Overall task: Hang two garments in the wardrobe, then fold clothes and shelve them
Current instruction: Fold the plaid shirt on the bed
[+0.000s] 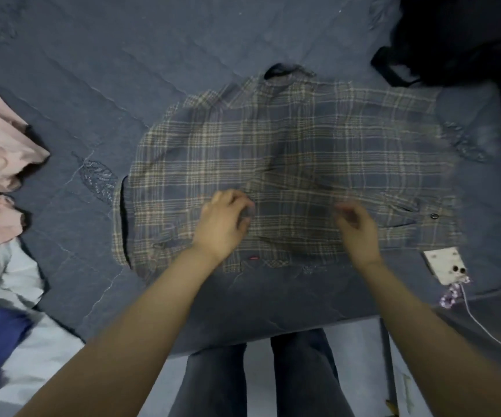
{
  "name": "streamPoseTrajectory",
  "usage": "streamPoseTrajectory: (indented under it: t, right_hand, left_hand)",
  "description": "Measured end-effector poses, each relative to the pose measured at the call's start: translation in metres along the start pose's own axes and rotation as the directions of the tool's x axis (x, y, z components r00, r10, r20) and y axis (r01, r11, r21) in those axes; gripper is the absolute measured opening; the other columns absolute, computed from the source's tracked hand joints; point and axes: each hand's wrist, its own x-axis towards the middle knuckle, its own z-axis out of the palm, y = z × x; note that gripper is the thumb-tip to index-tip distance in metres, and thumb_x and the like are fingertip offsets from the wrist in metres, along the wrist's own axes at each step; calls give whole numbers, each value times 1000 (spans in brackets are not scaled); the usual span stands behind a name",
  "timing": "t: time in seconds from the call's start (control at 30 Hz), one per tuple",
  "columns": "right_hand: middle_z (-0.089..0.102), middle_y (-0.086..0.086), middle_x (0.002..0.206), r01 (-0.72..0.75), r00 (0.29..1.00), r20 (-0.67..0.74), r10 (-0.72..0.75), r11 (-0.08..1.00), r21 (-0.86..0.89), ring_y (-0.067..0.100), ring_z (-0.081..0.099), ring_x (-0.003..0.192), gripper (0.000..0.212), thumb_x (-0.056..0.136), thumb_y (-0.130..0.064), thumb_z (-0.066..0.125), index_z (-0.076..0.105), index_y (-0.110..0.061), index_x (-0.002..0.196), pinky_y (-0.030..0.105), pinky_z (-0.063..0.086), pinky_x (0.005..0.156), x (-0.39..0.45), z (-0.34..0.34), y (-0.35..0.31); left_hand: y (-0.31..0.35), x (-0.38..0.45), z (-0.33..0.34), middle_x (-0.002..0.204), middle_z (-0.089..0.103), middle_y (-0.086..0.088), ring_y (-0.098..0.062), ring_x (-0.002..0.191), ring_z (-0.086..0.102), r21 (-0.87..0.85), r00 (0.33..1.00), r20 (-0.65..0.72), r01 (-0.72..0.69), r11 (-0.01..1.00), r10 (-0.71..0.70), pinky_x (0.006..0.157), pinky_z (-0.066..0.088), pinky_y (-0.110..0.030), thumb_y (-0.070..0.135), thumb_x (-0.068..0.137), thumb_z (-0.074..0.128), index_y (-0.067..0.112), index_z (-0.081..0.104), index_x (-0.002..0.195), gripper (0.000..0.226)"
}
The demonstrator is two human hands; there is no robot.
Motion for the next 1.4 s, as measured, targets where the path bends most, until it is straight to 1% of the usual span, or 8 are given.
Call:
streamPoseTrajectory:
  t: [0.17,0.33,0.57,0.7,0.83,0.93,1.23,1.4]
  right_hand:
    - [53,15,94,-456,789,-101,606,688,565,23,54,82,14,98,-14,55,47,-7,107,32,47,66,-9,-38,56]
    - [53,14,129,-447,679,-18,734,433,783,27,57,112,56,96,-26,61,39,-3,143,40,52,95,32,-64,72]
    - [60,6,70,-337,587,-182,789,442,831,10,53,56,17,98,-18,58,61,-4,87,21,46,50,43,-94,101]
    - [60,14,88,-336,668,-296,683,631,699,13,55,68,4,95,-5,59,56,-3,95,29,49,68,25,-113,125]
    - [50,7,111,-1,880,-474,40,997,81,14,51,97,27,86,-9,70,57,-7,110,25,41,92,42,-151,117]
    - [54,10,124,310,927,-100,-361,890,-333,23,50,115,42,87,-25,72,58,-8,122,34,40,100,85,-177,99]
    - [54,4,107,563,819,557,-139,386,-731,25,48,107,36,88,-49,62,61,-17,105,33,27,86,150,-191,78]
    - [46,-8,65,429,844,524,-118,736,-523,18,50,63,30,88,-30,68,43,-26,72,32,34,56,151,-203,73]
  left_hand:
    - [60,86,33,134,51,-2,-27,126,40,124,984,111,-156,980,143,101,33,-38,26,98,50,21,53,132,34]
    - [63,148,41,140,46,-6,-29,131,37,260,967,255,-75,963,6,104,28,-42,34,94,58,22,51,133,41]
    - [57,155,33,98,63,-9,-32,104,60,70,894,409,170,983,-184,78,37,-29,27,92,65,7,61,98,22]
    - [67,154,38,129,56,-12,-31,117,53,161,868,445,166,973,-222,97,39,-32,29,90,67,5,60,116,37]
    - [77,152,45,138,50,-4,-19,115,56,31,779,566,308,951,-270,92,43,-20,23,80,78,10,45,138,68]
    - [76,153,48,139,50,-2,-22,124,51,190,757,589,212,959,-284,103,38,-27,29,75,82,14,46,139,75]
    - [80,147,52,107,67,-11,-29,105,61,324,782,567,77,943,-259,88,48,-38,39,80,77,10,67,99,35]
    - [82,139,53,112,66,-3,-27,108,59,324,789,540,128,937,-294,91,47,-38,40,88,68,17,68,104,28]
